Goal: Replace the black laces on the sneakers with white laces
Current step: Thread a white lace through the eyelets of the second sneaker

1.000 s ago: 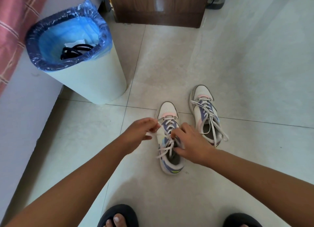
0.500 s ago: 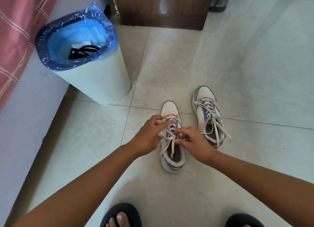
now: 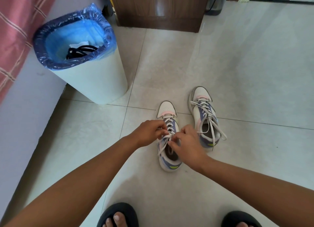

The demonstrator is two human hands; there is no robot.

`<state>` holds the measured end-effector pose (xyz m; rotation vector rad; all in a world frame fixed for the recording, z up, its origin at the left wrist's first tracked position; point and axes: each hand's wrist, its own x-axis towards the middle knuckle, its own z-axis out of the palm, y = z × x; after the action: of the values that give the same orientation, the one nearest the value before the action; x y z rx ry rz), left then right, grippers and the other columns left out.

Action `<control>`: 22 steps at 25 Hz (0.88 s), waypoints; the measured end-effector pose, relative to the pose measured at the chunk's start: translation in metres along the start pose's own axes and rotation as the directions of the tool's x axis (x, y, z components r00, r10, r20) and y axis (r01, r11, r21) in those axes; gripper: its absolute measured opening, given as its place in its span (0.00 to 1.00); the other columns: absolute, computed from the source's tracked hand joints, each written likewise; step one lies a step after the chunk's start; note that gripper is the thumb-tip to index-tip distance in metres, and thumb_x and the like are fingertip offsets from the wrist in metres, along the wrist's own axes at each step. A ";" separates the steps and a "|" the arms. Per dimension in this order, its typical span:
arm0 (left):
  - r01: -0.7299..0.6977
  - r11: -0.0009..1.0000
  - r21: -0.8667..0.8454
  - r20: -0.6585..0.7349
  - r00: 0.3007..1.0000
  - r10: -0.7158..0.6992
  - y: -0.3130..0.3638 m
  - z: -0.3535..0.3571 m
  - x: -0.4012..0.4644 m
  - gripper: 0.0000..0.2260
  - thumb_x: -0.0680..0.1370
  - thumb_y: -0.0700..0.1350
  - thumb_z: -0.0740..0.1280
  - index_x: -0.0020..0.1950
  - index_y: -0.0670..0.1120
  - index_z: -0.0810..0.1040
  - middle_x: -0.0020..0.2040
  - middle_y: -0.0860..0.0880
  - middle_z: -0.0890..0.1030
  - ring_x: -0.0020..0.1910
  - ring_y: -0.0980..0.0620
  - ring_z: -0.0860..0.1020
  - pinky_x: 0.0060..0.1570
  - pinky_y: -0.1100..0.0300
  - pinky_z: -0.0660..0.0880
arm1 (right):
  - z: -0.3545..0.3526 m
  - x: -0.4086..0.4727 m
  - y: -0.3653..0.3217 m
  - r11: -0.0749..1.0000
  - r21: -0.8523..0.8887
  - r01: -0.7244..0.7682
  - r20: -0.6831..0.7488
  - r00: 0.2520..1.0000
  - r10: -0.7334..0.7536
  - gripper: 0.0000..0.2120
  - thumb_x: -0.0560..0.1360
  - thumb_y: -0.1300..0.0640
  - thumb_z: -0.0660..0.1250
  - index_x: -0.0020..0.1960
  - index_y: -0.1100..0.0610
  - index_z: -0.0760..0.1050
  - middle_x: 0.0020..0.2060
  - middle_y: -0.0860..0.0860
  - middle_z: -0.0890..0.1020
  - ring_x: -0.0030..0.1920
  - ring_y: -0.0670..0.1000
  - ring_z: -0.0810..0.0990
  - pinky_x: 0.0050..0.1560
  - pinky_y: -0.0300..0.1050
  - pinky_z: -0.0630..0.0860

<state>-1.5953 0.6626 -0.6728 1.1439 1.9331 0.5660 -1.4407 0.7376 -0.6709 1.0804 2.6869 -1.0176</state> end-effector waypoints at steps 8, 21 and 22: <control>0.009 1.000 -0.027 -0.079 0.997 -0.011 0.009 0.010 0.006 0.08 0.78 0.39 0.65 0.39 0.46 0.71 0.45 0.48 0.76 0.45 0.50 0.74 0.43 0.63 0.68 | -0.023 0.013 0.015 0.963 0.267 -0.036 0.180 0.984 -0.013 0.10 0.79 0.61 0.60 0.39 0.53 0.68 0.43 0.47 0.70 0.42 0.46 0.72 0.41 0.27 0.68; 0.222 0.974 0.035 0.091 0.970 -0.224 -0.015 0.023 -0.033 0.36 0.72 0.55 0.67 0.74 0.46 0.56 0.71 0.48 0.60 0.70 0.50 0.62 0.66 0.56 0.64 | -0.021 0.014 0.000 0.984 -0.128 0.122 0.234 0.968 -0.090 0.15 0.77 0.52 0.62 0.61 0.56 0.67 0.57 0.52 0.73 0.55 0.55 0.75 0.51 0.48 0.72; 0.191 0.975 0.112 0.073 0.977 -0.199 -0.011 0.033 -0.035 0.38 0.67 0.61 0.65 0.73 0.46 0.59 0.69 0.48 0.62 0.69 0.48 0.63 0.65 0.55 0.65 | -0.019 0.017 -0.005 0.966 -0.196 0.169 0.200 0.971 -0.130 0.14 0.77 0.53 0.61 0.60 0.57 0.68 0.58 0.54 0.74 0.57 0.56 0.74 0.50 0.47 0.71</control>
<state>-1.5648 0.6262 -0.6855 1.0099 1.9933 0.3092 -1.4531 0.7565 -0.6584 0.7161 2.6802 -0.7824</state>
